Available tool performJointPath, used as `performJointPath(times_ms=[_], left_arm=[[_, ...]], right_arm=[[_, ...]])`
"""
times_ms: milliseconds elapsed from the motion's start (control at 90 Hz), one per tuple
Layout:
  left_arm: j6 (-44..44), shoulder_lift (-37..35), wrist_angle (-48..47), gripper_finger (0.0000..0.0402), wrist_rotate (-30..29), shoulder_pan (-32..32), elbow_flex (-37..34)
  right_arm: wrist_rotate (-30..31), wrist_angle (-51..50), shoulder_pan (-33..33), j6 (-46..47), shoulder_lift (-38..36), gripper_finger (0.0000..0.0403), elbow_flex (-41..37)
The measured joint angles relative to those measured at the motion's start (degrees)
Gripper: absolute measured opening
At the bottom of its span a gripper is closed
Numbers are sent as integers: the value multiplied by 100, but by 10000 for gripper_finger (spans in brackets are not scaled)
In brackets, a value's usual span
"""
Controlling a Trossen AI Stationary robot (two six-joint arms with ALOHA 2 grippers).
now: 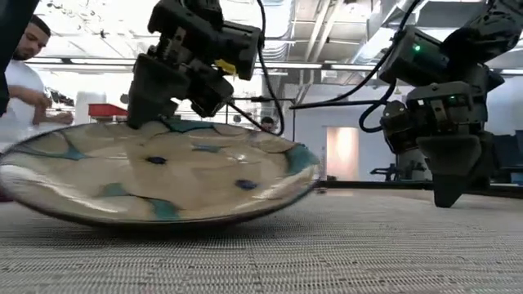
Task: Set table place
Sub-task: Put the patterned plate on the gray table mat
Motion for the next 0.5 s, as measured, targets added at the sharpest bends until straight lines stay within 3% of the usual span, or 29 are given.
performJointPath(times_ms=[222, 500], left_arm=[[490, 0, -704, 0, -354, 228, 0], [387, 0, -406, 24, -796, 487, 0]], right_arm=[[41, -60, -23, 72, 2, 0, -1], [75, -60, -23, 298, 2, 0, -8]])
